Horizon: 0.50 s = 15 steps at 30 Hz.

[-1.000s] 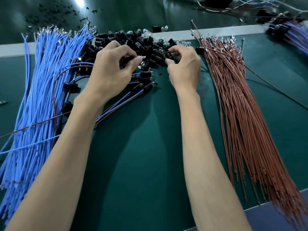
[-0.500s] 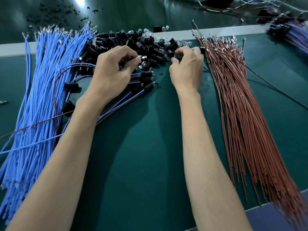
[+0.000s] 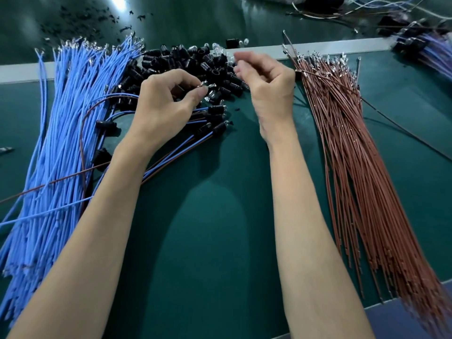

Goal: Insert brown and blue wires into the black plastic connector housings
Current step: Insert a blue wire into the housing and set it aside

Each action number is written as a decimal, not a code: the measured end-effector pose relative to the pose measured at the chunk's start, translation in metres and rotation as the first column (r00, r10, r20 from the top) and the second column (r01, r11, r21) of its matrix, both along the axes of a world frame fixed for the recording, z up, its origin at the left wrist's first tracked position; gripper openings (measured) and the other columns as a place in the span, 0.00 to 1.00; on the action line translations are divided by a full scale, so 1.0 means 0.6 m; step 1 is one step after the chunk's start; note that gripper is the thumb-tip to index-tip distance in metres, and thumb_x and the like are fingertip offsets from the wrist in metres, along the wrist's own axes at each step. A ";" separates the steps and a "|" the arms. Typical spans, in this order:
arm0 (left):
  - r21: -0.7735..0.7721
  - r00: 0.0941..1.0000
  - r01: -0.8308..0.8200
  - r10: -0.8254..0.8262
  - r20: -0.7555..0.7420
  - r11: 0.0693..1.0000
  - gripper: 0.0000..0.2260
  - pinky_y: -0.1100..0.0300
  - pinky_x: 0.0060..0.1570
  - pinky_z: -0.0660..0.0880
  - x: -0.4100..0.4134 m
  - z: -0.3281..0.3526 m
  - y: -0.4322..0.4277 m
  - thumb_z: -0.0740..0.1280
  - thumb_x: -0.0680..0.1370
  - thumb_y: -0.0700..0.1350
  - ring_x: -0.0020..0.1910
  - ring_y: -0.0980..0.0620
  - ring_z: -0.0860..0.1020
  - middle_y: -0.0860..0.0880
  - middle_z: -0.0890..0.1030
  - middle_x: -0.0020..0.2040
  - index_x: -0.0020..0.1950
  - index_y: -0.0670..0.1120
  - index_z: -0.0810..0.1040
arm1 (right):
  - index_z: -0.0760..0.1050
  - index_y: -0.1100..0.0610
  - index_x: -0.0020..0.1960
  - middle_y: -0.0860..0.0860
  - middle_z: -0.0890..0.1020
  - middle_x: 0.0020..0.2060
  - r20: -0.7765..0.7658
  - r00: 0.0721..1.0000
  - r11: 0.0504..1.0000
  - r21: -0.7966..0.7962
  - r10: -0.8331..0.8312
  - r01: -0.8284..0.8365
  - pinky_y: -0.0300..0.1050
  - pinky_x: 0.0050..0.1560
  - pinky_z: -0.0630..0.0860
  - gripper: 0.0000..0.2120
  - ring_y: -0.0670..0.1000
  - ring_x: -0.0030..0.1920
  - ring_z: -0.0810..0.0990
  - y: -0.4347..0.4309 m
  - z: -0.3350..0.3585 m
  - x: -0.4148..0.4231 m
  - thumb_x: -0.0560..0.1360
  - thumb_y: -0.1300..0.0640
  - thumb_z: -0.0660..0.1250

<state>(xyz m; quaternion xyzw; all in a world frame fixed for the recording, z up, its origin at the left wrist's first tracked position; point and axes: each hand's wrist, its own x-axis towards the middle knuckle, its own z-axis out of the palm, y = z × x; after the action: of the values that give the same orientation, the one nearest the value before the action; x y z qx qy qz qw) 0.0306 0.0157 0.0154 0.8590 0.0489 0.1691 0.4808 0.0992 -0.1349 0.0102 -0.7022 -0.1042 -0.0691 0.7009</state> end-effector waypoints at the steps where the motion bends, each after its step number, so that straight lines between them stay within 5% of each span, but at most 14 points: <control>1: 0.000 1.000 -0.003 0.003 -0.002 1.000 0.03 0.70 0.32 0.68 0.000 0.000 0.000 0.70 0.76 0.46 0.29 0.61 0.71 0.54 0.76 0.32 0.43 0.48 0.79 | 0.82 0.60 0.46 0.48 0.83 0.37 -0.030 0.997 0.997 0.038 0.070 -0.069 0.36 0.46 0.77 0.08 0.42 0.38 0.81 0.003 0.000 -0.002 0.73 0.70 0.67; 7: 0.010 1.000 0.000 0.000 0.016 1.000 0.03 0.68 0.34 0.68 0.001 0.001 0.002 0.70 0.76 0.45 0.31 0.62 0.72 0.56 0.77 0.33 0.45 0.47 0.80 | 0.83 0.60 0.44 0.54 0.84 0.37 -0.069 0.951 0.952 -0.026 0.301 -0.304 0.41 0.44 0.79 0.02 0.47 0.38 0.80 0.010 0.001 -0.014 0.72 0.64 0.72; 10: 0.027 1.000 -0.002 0.002 0.014 1.000 0.04 0.69 0.33 0.67 0.003 -0.002 0.001 0.70 0.76 0.46 0.30 0.64 0.71 0.56 0.76 0.34 0.46 0.46 0.81 | 0.82 0.59 0.41 0.49 0.82 0.31 -0.061 0.949 0.944 -0.098 0.310 -0.315 0.36 0.39 0.75 0.03 0.43 0.33 0.78 0.011 0.001 -0.016 0.71 0.66 0.72; 15: 0.027 1.000 -0.009 0.008 0.016 1.000 0.03 0.69 0.35 0.68 0.003 -0.004 0.000 0.70 0.76 0.46 0.31 0.64 0.72 0.57 0.77 0.35 0.45 0.48 0.80 | 0.82 0.59 0.42 0.54 0.83 0.36 -0.087 0.955 0.945 -0.140 0.285 -0.295 0.44 0.45 0.80 0.02 0.48 0.37 0.80 0.010 0.000 -0.016 0.72 0.64 0.72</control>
<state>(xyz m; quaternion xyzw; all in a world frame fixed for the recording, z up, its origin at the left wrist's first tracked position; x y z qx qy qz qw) 0.0323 0.0160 0.0133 0.8639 0.0462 0.1787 0.4687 0.0895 -0.1291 0.0102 -0.7325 -0.1881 0.0661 0.6509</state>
